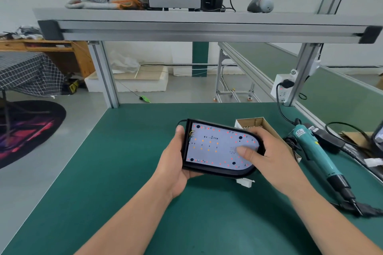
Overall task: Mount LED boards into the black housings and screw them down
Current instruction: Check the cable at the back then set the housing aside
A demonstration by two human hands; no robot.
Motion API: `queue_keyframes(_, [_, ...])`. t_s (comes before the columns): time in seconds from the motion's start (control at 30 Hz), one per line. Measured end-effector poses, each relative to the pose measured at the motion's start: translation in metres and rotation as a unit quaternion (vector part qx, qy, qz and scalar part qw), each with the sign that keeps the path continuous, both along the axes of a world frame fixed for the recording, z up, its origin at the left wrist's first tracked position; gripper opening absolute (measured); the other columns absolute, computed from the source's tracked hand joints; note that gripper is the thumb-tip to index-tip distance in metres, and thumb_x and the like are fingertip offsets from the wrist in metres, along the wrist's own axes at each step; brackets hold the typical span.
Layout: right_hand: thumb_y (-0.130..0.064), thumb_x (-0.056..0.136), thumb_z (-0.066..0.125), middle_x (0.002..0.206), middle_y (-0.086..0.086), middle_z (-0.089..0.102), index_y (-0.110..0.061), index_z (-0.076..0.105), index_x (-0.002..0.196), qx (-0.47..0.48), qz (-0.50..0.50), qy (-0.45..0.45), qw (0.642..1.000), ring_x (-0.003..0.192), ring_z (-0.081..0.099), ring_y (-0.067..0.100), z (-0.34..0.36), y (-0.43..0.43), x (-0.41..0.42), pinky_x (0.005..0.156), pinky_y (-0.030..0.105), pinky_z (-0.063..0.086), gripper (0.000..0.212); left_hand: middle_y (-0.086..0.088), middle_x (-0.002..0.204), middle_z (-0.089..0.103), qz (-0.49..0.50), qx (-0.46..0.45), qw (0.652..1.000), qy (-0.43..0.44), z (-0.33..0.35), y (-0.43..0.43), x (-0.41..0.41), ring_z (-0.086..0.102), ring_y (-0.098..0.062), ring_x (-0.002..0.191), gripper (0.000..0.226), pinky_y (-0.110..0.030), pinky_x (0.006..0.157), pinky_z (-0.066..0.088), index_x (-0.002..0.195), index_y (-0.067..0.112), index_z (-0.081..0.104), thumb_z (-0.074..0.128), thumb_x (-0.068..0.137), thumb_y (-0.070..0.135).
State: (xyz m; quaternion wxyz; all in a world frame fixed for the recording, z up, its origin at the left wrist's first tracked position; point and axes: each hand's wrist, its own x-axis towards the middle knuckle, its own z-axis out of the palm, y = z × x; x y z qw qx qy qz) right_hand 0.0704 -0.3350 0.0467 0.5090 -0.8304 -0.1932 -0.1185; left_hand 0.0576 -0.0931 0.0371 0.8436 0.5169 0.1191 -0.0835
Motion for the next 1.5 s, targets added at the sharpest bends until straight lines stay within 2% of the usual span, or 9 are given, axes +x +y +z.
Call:
queue_keyframes(0.1, [-0.019,0.096,0.077,0.118,-0.023,0.069,-0.025,0.069,0.119,0.021,0.007,0.029,0.999,0.111,0.069,0.008,0.0,-0.001,0.001,0.093,0.036,0.057,0.024,-0.006,0.124,0.078,-0.023,0.014,0.998,-0.055,0.0,0.001,-0.002,0.076,-0.029,0.114,0.076,-0.054,0.092,0.062,0.126,0.024,0.075,0.054,0.086,0.085])
queue_keyframes(0.17, [-0.017,0.096,0.077,0.117,-0.022,0.069,-0.024,0.069,0.119,0.025,0.005,0.045,0.999,0.11,0.07,0.012,-0.001,-0.001,0.002,0.093,0.045,0.058,0.025,-0.006,0.122,0.079,-0.023,0.061,0.993,-0.098,-0.003,0.0,-0.003,0.076,-0.029,0.112,0.047,-0.044,0.083,0.063,0.117,0.026,0.077,0.075,0.086,0.062])
queue_keyframes(0.4, [-0.029,0.092,0.079,0.113,-0.027,0.069,-0.029,0.07,0.114,0.021,0.003,0.029,0.999,0.102,0.07,0.004,-0.005,0.001,0.002,0.082,0.021,0.056,0.024,-0.007,0.113,0.081,0.024,0.101,0.978,-0.18,-0.005,-0.003,-0.003,0.078,-0.021,0.101,0.026,-0.023,0.081,0.06,0.111,0.018,0.077,0.079,0.087,0.028])
queue_keyframes(0.5, [-0.019,0.095,0.078,0.115,-0.017,0.071,-0.024,0.071,0.117,0.065,0.019,0.052,0.996,0.108,0.071,0.017,-0.003,0.001,0.004,0.092,0.044,0.058,0.024,-0.003,0.116,0.08,0.022,0.14,0.972,-0.188,-0.002,0.0,-0.004,0.076,-0.02,0.108,0.028,-0.027,0.088,0.059,0.11,0.025,0.078,0.078,0.088,0.042])
queue_keyframes(0.63, [-0.029,0.094,0.08,0.108,-0.012,0.071,-0.031,0.068,0.115,0.05,0.013,0.011,0.999,0.09,0.067,0.012,-0.002,-0.001,0.001,0.073,0.027,0.052,0.024,-0.006,0.129,0.076,-0.037,0.036,0.99,-0.132,0.005,0.008,-0.002,0.071,-0.022,0.122,0.083,-0.045,0.108,0.048,0.135,0.018,0.069,0.035,0.096,0.083])
queue_keyframes(0.83, [-0.006,0.074,0.069,0.109,-0.017,0.062,-0.029,0.061,0.101,-0.158,0.11,-0.205,0.96,0.103,0.063,0.017,-0.001,0.005,-0.009,0.084,0.033,0.051,0.037,-0.005,0.112,0.081,-0.021,0.073,0.996,-0.045,0.004,0.022,0.006,0.066,-0.023,0.104,0.03,-0.045,0.1,0.045,0.13,0.014,0.059,0.05,0.11,0.034])
queue_keyframes(1.17, [-0.085,0.066,0.079,0.135,-0.03,0.034,-0.043,0.041,0.131,-0.319,0.218,-0.103,0.917,0.129,0.042,0.003,-0.009,0.013,-0.025,0.104,0.015,0.036,0.086,-0.006,0.096,0.077,-0.054,0.042,0.994,-0.085,-0.009,0.033,0.016,0.072,-0.021,0.122,0.032,-0.041,0.092,0.054,0.108,0.011,0.074,0.064,0.103,0.042])
queue_keyframes(1.37, [-0.051,0.109,0.047,0.133,-0.014,0.062,-0.034,0.06,0.131,-0.108,0.144,-0.014,0.984,0.13,0.056,0.013,-0.008,0.021,-0.021,0.103,0.026,0.045,0.031,-0.005,0.069,0.055,-0.069,0.055,0.991,-0.102,-0.009,0.041,0.019,0.07,-0.027,0.09,0.029,-0.039,0.085,0.043,0.108,0.013,0.062,0.059,0.087,0.033])
queue_keyframes(1.5, [-0.027,0.108,0.057,0.122,-0.024,0.065,-0.03,0.065,0.131,-0.215,0.043,0.031,0.975,0.117,0.057,-0.007,-0.025,0.013,0.0,0.104,0.027,0.046,0.025,-0.003,0.063,0.046,-0.09,0.042,0.989,-0.112,-0.009,0.046,0.018,0.058,-0.024,0.076,0.023,-0.039,0.079,0.042,0.1,0.013,0.061,0.056,0.084,0.03])
